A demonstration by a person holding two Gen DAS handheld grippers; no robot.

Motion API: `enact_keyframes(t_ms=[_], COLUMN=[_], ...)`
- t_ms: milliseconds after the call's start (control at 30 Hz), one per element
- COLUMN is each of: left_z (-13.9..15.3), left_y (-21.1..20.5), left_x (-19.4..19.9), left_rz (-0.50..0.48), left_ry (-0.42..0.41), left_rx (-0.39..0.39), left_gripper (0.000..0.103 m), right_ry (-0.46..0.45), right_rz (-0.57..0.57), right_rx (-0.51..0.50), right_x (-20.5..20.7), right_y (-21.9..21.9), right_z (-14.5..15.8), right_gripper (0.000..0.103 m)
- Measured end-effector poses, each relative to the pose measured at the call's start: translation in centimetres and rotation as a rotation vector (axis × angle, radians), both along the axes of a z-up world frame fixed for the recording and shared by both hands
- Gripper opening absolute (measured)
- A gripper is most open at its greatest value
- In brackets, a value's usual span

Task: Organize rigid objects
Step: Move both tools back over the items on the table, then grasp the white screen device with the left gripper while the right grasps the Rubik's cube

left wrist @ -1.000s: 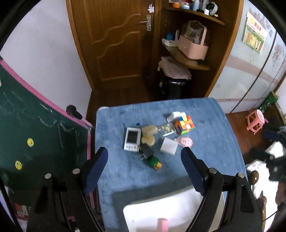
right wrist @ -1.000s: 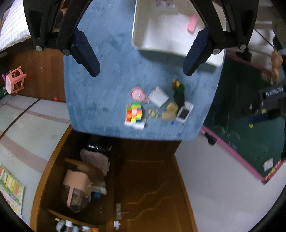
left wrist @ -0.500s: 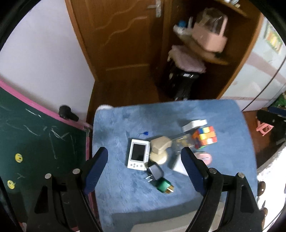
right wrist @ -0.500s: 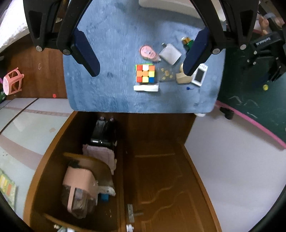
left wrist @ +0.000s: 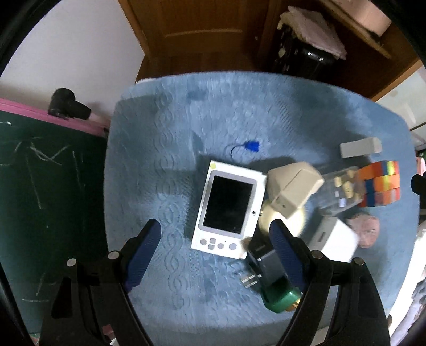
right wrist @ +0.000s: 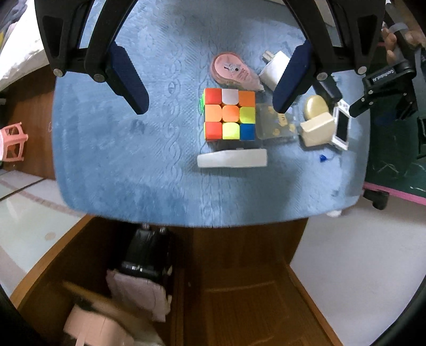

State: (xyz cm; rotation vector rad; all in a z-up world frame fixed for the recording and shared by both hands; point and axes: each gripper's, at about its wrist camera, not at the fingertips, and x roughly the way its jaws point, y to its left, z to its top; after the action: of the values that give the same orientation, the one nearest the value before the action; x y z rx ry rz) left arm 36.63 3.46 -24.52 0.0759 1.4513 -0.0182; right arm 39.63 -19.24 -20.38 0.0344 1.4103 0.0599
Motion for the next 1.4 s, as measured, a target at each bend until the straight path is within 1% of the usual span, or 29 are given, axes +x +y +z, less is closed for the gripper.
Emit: enact_keyframes(t_ms=[167,267,367,500,533,600,800,933,1133,1233,1367,1400], left_z=[-1.5,-2.3,-2.5,-3.1,-3.3,-3.3,-3.6,-3.6,-3.3,-3.3,-3.8,-3.9], left_y=[-0.2,-0.2,-0.2,-0.6,-0.8,-0.8,0.3,0.8,1.3,1.5,1.9,1.9], left_x=[0.5,0.9,1.2,1.5,1.5,1.6,1.8,1.9,1.7,1.4,1.4,1.2], left_rz=[-0.01,-0.011,-0.004,-0.011,-0.014,-0.017,0.007,0.022,0.019,0.041,0.077,0.083], left_ry=[0.012,0.023,0.022,0.036,0.033,0.028,0.031,0.015,-0.002,-0.017,-0.006,-0.003], left_rx=[0.026,0.046,0.015,0.022,0.033,0.03,-0.026,-0.031,-0.018,0.004,-0.008,-0.009], left_gripper=[0.086,0.086,0.086,0.086,0.086,0.086,0.087,0.087,0.087,0.087,0.087,0.086], right_ry=[0.045,0.06,0.071,0.082,0.084,0.089,0.093,0.1,0.15,0.165,0.172,0.172], right_rz=[-0.013,-0.009,-0.007,-0.01,-0.011,-0.013,-0.008,-0.019,-0.001,-0.002,0.004,0.006], right_rx=[0.036,0.044,0.045,0.044,0.043,0.049,0.033,0.031,-0.002,-0.004,-0.006,-0.015], right_x=[0.7,0.9,1.2,1.4,1.5,1.5,2.0,2.3,2.7,2.8,2.9,2.9], right_y=[0.3,0.6,0.7,0.6,0.6,0.5,0.6,0.7,1.6,1.9,2.5,2.6], right_z=[-2.4,-3.2,-3.9,-4.4,-4.5,-4.7,-5.2,-5.7,-7.4,-8.0,-8.4,-8.5], right_gripper=[0.095,0.095,0.095,0.095,0.095,0.095,0.095,0.094,0.079,0.071,0.059,0.058])
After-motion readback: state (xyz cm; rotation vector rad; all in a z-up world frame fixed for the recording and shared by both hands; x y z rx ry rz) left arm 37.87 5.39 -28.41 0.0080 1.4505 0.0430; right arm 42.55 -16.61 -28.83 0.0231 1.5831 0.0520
